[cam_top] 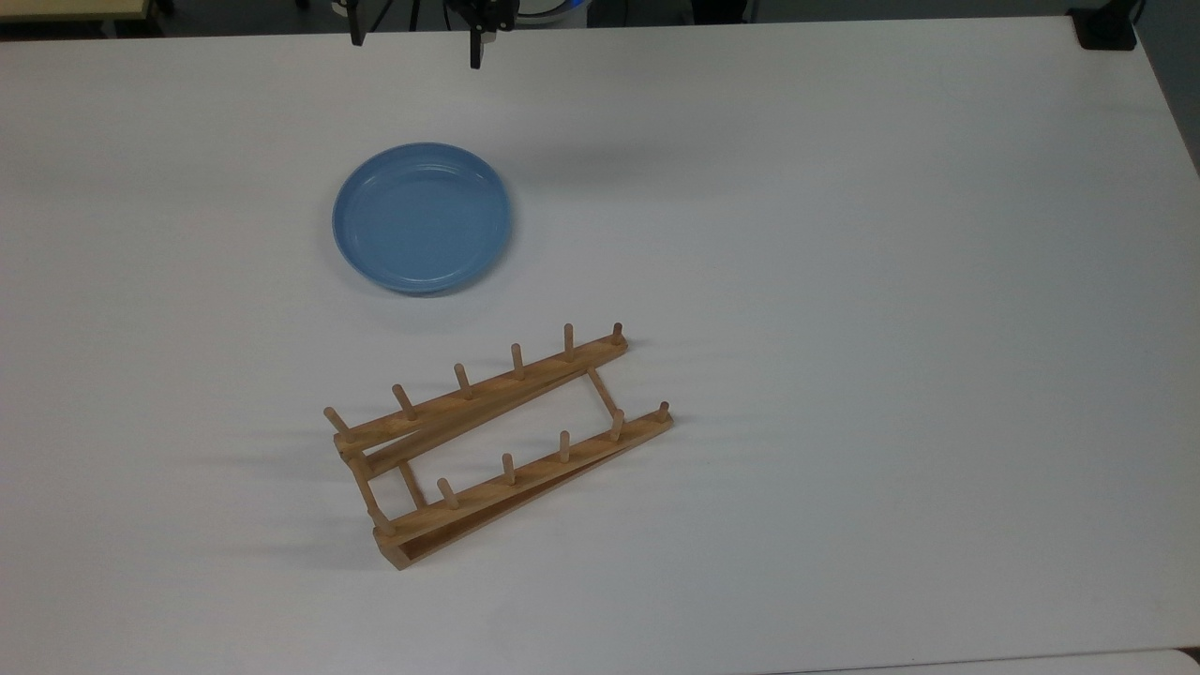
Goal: Place plate in plate rack
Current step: 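Move the gripper down toward the rim of the blue plate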
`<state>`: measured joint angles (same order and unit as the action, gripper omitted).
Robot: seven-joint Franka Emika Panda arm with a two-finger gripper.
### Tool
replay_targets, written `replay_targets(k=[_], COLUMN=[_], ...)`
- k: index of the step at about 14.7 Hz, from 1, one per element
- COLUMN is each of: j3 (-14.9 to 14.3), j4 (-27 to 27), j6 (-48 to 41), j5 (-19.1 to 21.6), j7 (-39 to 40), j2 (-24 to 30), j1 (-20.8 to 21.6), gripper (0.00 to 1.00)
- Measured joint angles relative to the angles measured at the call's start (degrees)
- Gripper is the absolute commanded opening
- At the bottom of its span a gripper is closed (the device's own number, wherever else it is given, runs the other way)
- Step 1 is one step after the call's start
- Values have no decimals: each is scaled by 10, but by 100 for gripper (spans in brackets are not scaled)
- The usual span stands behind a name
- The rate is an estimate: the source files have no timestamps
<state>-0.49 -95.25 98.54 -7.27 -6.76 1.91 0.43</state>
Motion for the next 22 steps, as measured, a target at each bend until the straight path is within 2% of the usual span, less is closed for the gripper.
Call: replay_targets(k=[3, 9, 12, 15, 16, 20, 22], j3=[0, -2, -2, -4, -4, -7, -7], j4=[0, 0, 0, -10, -21, -104, -129], j6=[-14, -43, -54, -55, -48, 80, 121], j5=[15, 20, 20, 20, 19, 19, 19], j7=[19, 125, 201, 244, 255, 341, 348], j2=[0, 0, 0, 0, -1, -36, -66], j1=[-3, -22, -42, -80, -94, -158, -164], gripper=[100, 100, 100, 100, 100, 99, 100])
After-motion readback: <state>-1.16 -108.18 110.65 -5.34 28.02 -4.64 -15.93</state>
